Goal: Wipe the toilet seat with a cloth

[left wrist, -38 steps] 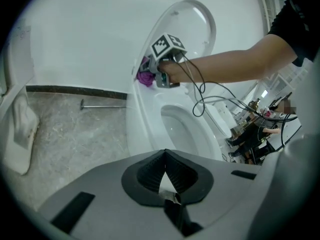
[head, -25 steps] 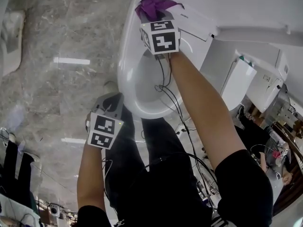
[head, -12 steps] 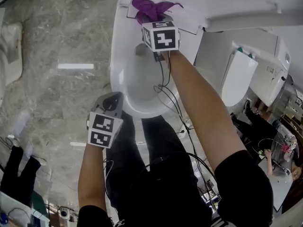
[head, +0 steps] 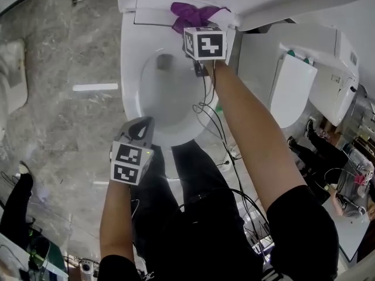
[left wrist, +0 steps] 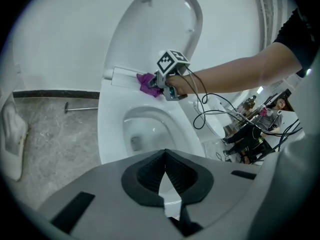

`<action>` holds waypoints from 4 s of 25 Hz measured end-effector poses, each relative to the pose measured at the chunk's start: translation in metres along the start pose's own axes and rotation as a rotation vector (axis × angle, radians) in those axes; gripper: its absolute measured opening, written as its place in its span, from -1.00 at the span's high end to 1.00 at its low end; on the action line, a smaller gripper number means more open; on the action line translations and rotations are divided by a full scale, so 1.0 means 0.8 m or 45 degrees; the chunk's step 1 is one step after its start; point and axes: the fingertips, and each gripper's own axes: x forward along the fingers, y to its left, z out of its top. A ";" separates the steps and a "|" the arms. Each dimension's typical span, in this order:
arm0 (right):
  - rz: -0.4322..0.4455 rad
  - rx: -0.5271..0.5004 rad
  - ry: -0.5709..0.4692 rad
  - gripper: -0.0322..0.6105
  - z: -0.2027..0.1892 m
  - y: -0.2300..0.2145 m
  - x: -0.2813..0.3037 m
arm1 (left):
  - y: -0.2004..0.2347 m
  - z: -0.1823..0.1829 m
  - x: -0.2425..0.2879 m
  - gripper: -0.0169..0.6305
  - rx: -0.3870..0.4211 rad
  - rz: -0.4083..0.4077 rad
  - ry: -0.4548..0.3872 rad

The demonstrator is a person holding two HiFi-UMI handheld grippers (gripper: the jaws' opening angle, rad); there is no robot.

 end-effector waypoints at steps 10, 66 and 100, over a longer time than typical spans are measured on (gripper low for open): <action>-0.064 0.121 0.014 0.65 -0.035 -0.097 -0.032 | -0.039 0.015 0.033 0.94 0.028 0.001 0.023; -0.071 -0.083 0.076 0.65 -0.214 -0.093 -0.147 | -0.120 0.011 0.072 0.94 -0.013 -0.012 0.010; 0.127 -0.403 0.222 0.65 -0.309 -0.014 -0.206 | -0.103 -0.003 0.061 0.94 -0.095 0.007 0.001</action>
